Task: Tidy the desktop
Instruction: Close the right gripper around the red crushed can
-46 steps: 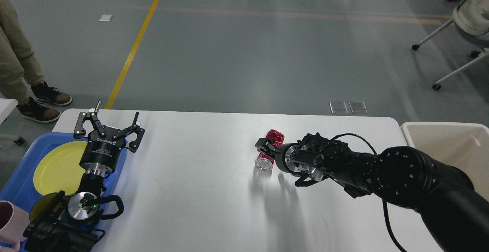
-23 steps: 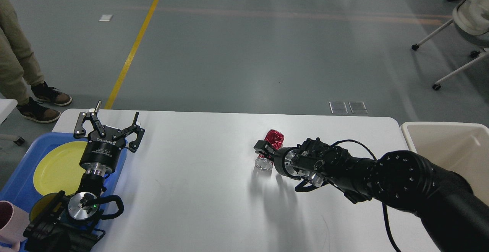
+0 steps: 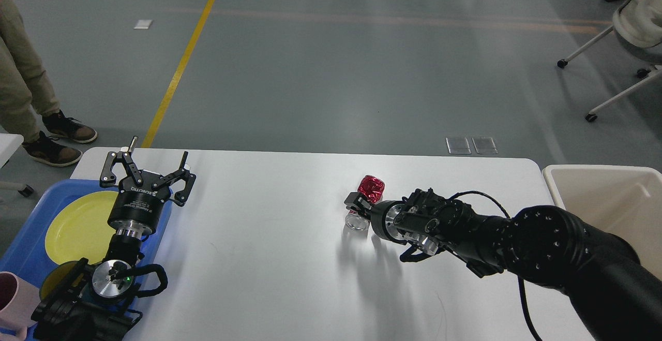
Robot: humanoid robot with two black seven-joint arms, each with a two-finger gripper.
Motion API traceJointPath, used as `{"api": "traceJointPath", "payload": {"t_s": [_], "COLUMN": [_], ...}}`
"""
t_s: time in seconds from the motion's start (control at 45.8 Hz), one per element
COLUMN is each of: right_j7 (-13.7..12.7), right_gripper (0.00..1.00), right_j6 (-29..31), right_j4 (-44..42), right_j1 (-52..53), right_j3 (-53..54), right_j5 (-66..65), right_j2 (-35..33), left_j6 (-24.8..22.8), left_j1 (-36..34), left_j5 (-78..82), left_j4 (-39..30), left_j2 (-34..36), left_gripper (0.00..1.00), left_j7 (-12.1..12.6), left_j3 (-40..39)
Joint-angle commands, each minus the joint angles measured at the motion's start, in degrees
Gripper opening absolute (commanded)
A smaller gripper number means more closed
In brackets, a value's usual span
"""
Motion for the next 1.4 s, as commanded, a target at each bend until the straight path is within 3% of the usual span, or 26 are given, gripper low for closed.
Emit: {"api": "traceJointPath", "payload": {"t_s": [0.0, 0.502, 0.874, 0.961, 1.114, 1.18, 1.223, 1.376], "right_j7": [0.1, 0.2, 0.2, 0.2, 0.2, 0.1, 0.1, -0.7], "right_gripper": [0.78, 0.78, 0.71, 0.52, 0.35, 0.18, 0.00, 0.00], "right_j6": [0.0, -0.4, -0.5, -0.7, -0.7, -0.5, -0.2, 0.3], "right_j4": [0.0, 0.0, -0.1, 0.0, -0.2, -0.1, 0.1, 0.4], "right_j1": [0.0, -0.2, -0.9, -0.9, -0.9, -0.9, -0.9, -0.9], "right_j3": [0.0, 0.0, -0.1, 0.0, -0.1, -0.1, -0.1, 0.1], "right_j5": [0.0, 0.0, 0.0, -0.1, -0.1, -0.1, -0.1, -0.1], "right_j2": [0.0, 0.0, 0.0, 0.0, 0.0, 0.0, -0.1, -0.1], "left_j6": [0.0, 0.0, 0.0, 0.0, 0.0, 0.0, 0.0, 0.0], "left_j1": [0.0, 0.0, 0.0, 0.0, 0.0, 0.0, 0.0, 0.0], "left_j5": [0.0, 0.0, 0.0, -0.1, 0.0, 0.0, 0.0, -0.1], "left_j4": [0.0, 0.0, 0.0, 0.0, 0.0, 0.0, 0.0, 0.0], "left_j2": [0.0, 0.0, 0.0, 0.0, 0.0, 0.0, 0.0, 0.0], "left_gripper": [0.96, 0.96, 0.96, 0.96, 0.96, 0.96, 0.96, 0.96], "left_j7": [0.0, 0.0, 0.0, 0.0, 0.0, 0.0, 0.0, 0.0], "left_j3": [0.0, 0.0, 0.0, 0.0, 0.0, 0.0, 0.0, 0.0]}}
